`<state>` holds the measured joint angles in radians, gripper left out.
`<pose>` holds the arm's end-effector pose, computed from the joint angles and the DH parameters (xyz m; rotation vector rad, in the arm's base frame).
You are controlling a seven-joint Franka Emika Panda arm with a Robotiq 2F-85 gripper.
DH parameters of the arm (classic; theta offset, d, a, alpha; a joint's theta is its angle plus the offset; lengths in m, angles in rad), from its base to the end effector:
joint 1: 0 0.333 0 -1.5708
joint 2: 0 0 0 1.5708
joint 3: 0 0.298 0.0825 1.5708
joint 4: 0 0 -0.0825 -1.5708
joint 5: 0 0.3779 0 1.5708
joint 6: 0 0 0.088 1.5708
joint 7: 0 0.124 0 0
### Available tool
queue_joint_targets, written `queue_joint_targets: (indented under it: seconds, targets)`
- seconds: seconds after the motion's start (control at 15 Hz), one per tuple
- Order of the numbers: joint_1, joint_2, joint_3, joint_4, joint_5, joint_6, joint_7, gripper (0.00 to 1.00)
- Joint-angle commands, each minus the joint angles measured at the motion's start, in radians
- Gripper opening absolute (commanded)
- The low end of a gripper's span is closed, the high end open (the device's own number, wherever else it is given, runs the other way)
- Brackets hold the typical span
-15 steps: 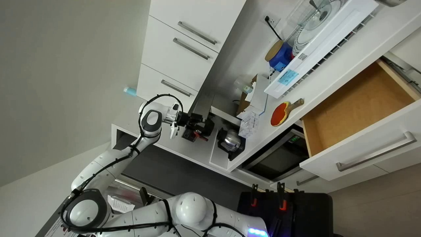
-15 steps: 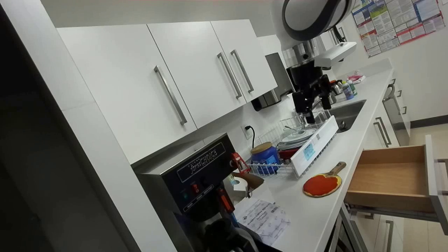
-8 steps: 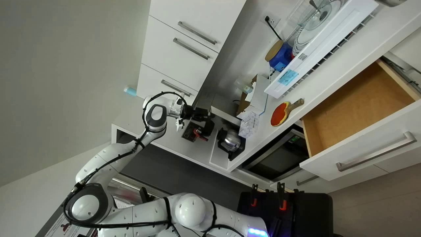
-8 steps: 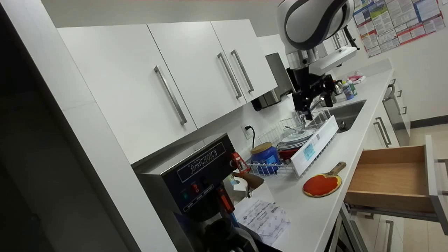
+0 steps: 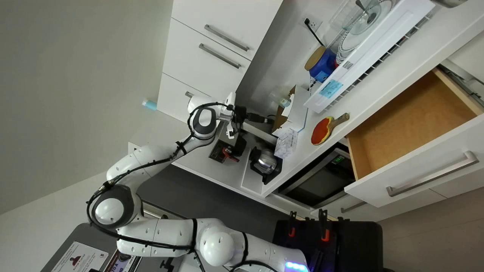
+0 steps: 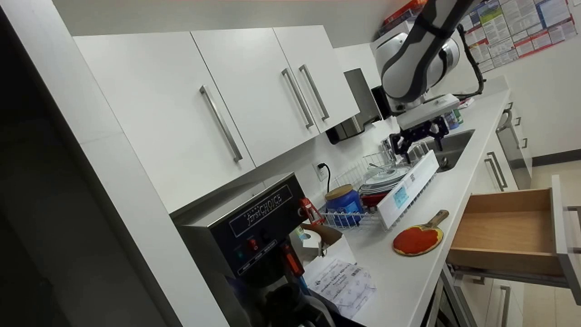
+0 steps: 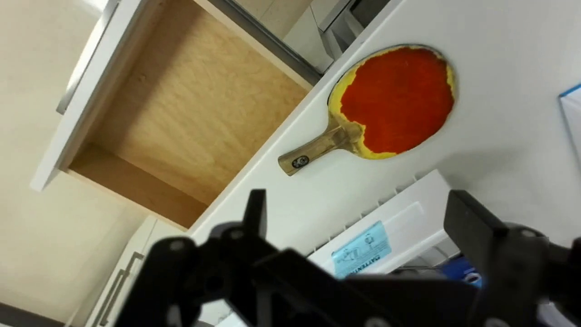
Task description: Take the paddle from the counter and place it in the drawer
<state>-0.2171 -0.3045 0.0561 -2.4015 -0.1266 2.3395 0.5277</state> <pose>0.4663 -0.0790 0.4244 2.9024 -0.9172 0.3957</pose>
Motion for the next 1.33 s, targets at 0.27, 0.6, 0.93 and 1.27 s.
queue_joint_targets:
  seconds: [0.27, 0.6, 0.93, 1.27]
  targets:
    - [0.001, 0.148, -0.07, 0.017, -0.006, 0.119, 0.218, 1.0]
    - [-0.003, 0.192, -0.071, 0.05, -0.032, 0.125, 0.348, 1.0]
    - [0.021, 0.301, -0.082, 0.122, 0.025, 0.119, 0.623, 1.0]
    - [0.057, 0.429, -0.132, 0.212, 0.038, 0.131, 0.872, 1.0]
